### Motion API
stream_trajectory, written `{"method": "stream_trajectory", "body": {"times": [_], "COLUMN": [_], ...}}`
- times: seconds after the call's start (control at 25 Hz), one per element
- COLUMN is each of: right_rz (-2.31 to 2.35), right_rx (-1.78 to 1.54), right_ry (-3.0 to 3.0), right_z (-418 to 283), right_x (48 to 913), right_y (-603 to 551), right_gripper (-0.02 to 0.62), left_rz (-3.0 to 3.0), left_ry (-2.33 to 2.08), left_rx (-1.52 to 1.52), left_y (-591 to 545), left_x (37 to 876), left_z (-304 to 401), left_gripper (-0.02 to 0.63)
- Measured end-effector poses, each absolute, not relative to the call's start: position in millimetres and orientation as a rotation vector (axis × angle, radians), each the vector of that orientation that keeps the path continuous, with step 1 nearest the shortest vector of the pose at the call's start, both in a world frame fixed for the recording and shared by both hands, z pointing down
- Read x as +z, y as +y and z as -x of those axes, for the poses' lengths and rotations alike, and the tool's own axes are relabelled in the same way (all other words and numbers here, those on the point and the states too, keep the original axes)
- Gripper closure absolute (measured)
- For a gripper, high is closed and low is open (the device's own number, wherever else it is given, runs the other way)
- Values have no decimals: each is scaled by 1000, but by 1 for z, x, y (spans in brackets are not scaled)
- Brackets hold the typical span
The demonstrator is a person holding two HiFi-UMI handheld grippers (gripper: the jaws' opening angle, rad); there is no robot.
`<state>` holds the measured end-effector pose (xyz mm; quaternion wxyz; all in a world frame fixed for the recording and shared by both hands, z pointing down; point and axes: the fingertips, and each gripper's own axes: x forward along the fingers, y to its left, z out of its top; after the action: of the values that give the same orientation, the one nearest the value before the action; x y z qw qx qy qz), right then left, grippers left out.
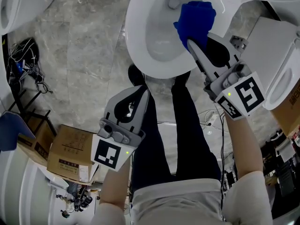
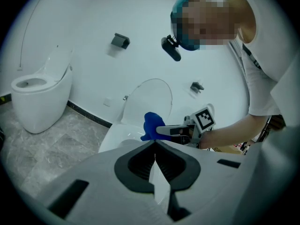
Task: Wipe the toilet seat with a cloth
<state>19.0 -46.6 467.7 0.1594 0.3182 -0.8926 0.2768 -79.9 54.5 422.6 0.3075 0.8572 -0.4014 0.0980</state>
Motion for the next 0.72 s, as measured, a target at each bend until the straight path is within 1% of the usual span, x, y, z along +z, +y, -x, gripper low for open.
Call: {"method": "stream_trajectory", "body": {"times": [0.16, 0.44, 0.72], "right_rz": [-867, -822, -907], "right_rx": [646, 706, 702], "right_ry": [-2659, -2733, -2747], "right_z": [-12, -6, -7], "right_x": [435, 416, 396], "right_y": [-22, 20, 17], "right_gripper": [541, 541, 541], "left_rz": [-2275, -2281, -2297], "left_ry": [-1067, -1084, -1134], "left_rx": [265, 276, 253], "left_y": [52, 48, 37], "left_x": [421, 417, 396], "left_z": [79, 79, 82], "left_gripper": [597, 597, 597]}}
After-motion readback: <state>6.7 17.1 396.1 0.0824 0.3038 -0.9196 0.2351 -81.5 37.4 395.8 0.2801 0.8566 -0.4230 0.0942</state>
